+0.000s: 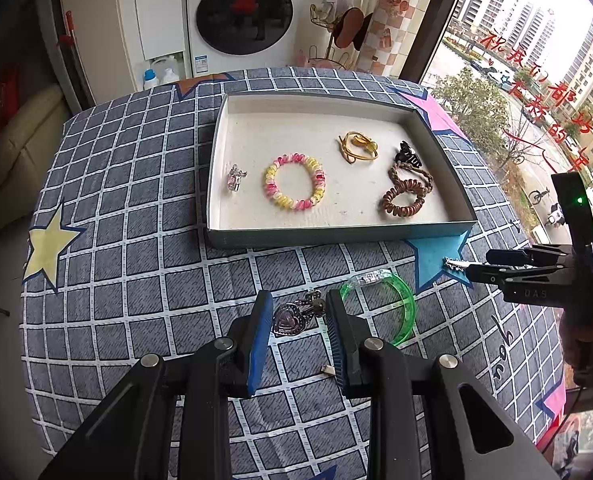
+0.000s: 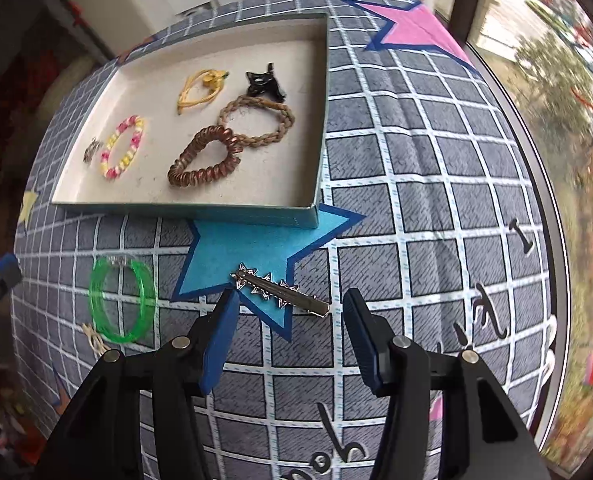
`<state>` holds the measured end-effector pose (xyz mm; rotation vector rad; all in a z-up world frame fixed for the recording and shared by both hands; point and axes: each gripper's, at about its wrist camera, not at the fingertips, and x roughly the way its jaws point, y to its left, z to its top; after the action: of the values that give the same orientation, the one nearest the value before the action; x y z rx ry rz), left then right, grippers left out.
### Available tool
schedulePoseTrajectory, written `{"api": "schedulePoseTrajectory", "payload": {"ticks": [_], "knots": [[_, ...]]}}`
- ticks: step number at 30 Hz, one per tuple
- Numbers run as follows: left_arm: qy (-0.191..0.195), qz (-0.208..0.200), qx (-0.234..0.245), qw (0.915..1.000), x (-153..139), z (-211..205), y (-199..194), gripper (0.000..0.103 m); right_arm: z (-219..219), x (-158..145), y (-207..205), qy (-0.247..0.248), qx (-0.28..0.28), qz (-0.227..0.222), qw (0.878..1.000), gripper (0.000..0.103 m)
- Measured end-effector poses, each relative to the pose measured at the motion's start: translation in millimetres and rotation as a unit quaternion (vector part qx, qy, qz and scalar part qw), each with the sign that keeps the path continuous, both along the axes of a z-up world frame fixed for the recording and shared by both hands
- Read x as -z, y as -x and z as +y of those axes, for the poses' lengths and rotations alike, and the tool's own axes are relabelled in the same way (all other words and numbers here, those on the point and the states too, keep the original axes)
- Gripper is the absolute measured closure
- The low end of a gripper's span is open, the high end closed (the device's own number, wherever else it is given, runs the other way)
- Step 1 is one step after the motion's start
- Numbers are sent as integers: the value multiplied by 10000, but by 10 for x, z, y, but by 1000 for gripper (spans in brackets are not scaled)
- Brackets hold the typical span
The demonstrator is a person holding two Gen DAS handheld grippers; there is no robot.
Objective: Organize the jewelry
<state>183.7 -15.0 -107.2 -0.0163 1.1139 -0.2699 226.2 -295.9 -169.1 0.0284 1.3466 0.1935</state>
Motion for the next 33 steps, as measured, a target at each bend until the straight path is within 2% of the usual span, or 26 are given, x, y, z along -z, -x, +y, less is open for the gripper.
{"api": "schedulePoseTrajectory", "payload": {"ticks": [4,7,9,10,11,15,18,23,28,33], "knots": [[19,54,-11,10000,32,-16,4,63,135,94,-36,410,-860,44,9954,55],[18,58,28,10000,38,-40,20,63,202,151,-91,552,-1165,40,9916,58],[11,70,36,10000,45,-48,25,63,241,156,-111,609,-1284,60,9898,64],[15,74,29,10000,48,-48,23,63,277,156,-104,678,-1366,67,9883,71],[23,78,14,10000,47,-46,20,63,353,158,-99,678,-1445,109,9871,85],[69,67,-43,9999,26,-35,-9,63,471,131,-15,564,-1460,288,9873,85],[73,46,-71,9999,6,-28,-39,63,464,47,62,234,-1206,335,9919,85],[84,-20,-84,9999,-56,-36,-136,63,397,-268,91,-420,-804,230,9956,85],[124,-121,-115,9998,-116,-87,-336,63,339,-567,-153,-681,-617,-54,9958,85],[162,-166,-188,9996,-97,-174,-595,63,364,-664,-572,-737,-472,-231,9959,85]]}}
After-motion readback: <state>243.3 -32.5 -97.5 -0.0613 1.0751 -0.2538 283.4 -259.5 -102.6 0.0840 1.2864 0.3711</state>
